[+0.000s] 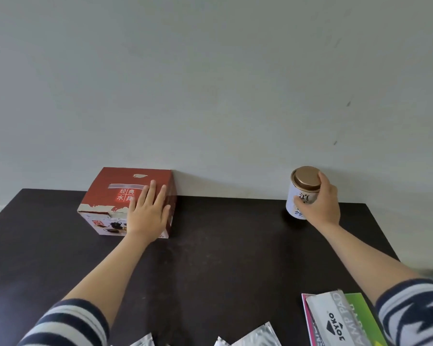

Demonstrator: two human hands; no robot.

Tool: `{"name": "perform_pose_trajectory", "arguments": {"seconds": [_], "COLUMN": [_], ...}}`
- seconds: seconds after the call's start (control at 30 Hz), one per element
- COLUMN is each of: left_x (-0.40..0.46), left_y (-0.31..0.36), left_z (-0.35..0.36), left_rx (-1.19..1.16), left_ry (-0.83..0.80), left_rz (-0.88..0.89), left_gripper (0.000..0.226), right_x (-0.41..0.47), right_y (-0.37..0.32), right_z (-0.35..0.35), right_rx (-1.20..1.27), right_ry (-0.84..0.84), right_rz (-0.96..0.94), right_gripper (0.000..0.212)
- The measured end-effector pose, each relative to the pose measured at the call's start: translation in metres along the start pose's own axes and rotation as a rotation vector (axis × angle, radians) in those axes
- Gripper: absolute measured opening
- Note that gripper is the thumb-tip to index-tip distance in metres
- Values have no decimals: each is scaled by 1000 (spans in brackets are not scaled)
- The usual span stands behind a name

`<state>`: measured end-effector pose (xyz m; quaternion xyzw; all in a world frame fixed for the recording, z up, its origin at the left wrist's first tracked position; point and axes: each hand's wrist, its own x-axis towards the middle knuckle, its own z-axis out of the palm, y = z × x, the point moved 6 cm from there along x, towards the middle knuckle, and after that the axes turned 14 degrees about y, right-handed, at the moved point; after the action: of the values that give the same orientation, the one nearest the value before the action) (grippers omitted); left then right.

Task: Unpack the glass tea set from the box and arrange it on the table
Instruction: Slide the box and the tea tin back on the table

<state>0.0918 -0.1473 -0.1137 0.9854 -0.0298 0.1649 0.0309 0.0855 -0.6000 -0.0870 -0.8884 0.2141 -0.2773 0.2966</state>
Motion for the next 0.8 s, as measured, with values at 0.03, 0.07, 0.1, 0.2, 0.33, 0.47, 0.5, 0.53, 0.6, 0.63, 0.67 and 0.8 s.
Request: {"name": "perform_pose_trajectory", "arguments": {"seconds": [0.03, 0.07, 0.1, 0.2, 0.33, 0.47, 0.5, 0.53, 0.6, 0.63, 0.67, 0.8], "left_x": [0, 0, 0, 0, 0, -1, 0, 0, 0, 0, 0, 0], "left_y": [0, 0, 0, 1, 1, 0, -1, -1, 0, 0, 1, -1], "left_z": [0, 0, 0, 0, 1, 1, 1, 2, 1, 1, 1, 1], "left_rx": [-2, -4, -4, -12, -17, -23, -22, -21, -21, -21, -22, -25], "left_ry": [5, 8, 11, 23, 30, 31, 29, 28, 29, 31, 33, 40], "left_rz": [-1, -4, -7, -14, -23, -28, -28, -27, -27, -27, -27, -20], "left_gripper": [60, 60, 60, 59, 59, 59, 59, 59, 59, 58, 58, 59], "right_x": [3, 4, 6, 6, 0, -3, -2, -1, 0, 1, 1, 1], "right_y": [7, 14, 20, 35, 42, 41, 40, 40, 41, 41, 41, 42], "right_z": [-1, -2, -3, -1, 7, 11, 11, 11, 11, 10, 10, 9], "right_rx": [-1, 0, 3, 23, 94, 155, 156, 154, 149, 149, 151, 157], "right_ry": [6, 11, 15, 3, -22, -5, -7, -13, -31, -39, -44, -60], "right_rz": [12, 24, 36, 68, 101, 129, 126, 123, 119, 119, 122, 128], "right_gripper": [96, 95, 95, 95, 96, 95, 95, 95, 96, 96, 96, 96]}}
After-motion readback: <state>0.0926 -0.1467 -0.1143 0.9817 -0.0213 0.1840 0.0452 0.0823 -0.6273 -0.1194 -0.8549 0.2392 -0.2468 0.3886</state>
